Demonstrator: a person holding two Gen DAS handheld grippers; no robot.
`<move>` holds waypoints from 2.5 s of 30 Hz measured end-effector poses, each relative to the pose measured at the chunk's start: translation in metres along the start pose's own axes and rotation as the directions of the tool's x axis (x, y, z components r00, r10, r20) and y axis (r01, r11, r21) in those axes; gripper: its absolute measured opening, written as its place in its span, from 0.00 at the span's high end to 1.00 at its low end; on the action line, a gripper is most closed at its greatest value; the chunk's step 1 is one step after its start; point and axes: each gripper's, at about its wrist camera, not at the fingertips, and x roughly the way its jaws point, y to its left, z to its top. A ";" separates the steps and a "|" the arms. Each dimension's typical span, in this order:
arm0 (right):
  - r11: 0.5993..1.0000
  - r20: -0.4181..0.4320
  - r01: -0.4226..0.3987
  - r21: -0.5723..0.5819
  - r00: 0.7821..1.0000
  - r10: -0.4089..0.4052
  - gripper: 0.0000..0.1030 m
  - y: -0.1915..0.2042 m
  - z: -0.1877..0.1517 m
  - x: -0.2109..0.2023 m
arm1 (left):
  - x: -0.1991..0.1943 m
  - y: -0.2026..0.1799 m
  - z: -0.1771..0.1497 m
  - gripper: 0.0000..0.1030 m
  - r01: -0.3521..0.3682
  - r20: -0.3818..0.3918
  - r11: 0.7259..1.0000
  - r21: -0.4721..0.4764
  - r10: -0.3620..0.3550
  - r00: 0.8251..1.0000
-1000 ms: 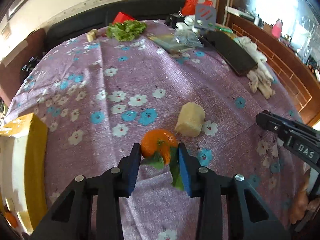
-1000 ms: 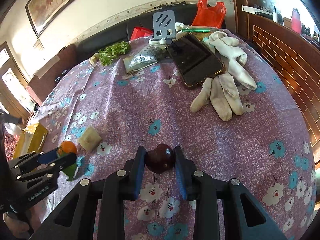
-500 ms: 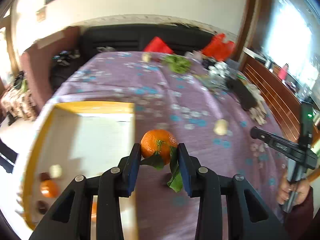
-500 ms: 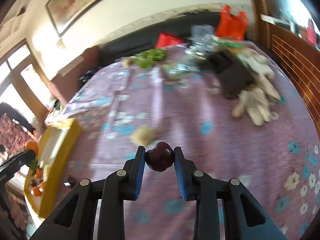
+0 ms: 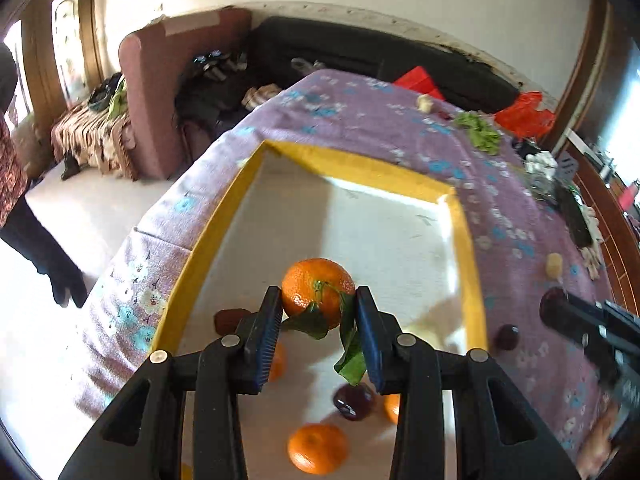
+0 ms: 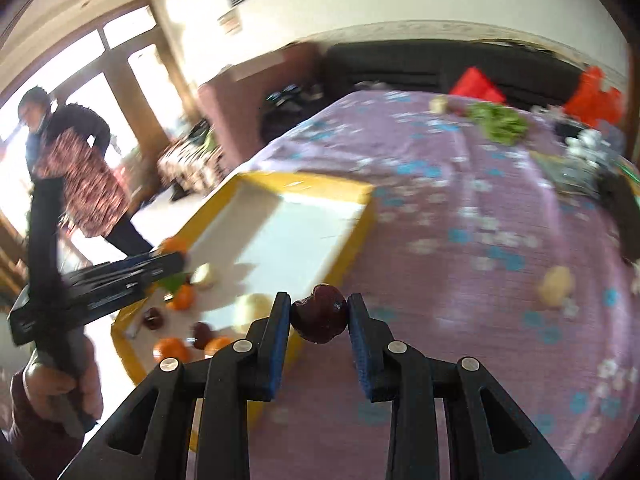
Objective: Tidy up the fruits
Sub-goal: 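Carry the mandarin and plum into the tray and open both tools, then grasp a dark plum with the left tool while the right tool grasps a pale banana chunk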
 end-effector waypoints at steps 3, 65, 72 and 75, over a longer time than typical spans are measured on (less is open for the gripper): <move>0.998 -0.040 -0.028 -0.057 0.999 0.026 0.68 0.033 -0.001 0.021 | 0.019 0.008 0.009 0.65 0.013 -0.031 1.000 -0.017 -0.013 0.999; 0.873 -0.098 0.325 0.363 0.945 -0.311 0.49 -0.224 -0.003 0.023 | 0.037 -0.192 -0.053 0.32 0.247 -0.144 0.917 0.314 -0.211 0.967; 0.876 -0.076 0.295 0.382 0.954 -0.288 0.61 -0.228 -0.010 0.014 | 0.055 -0.202 -0.059 0.32 0.237 -0.189 0.911 0.339 -0.181 0.965; 0.878 -0.066 0.268 0.397 0.962 -0.264 0.61 -0.228 -0.013 0.004 | 0.059 -0.202 -0.059 0.32 0.195 -0.168 0.915 0.352 -0.144 0.975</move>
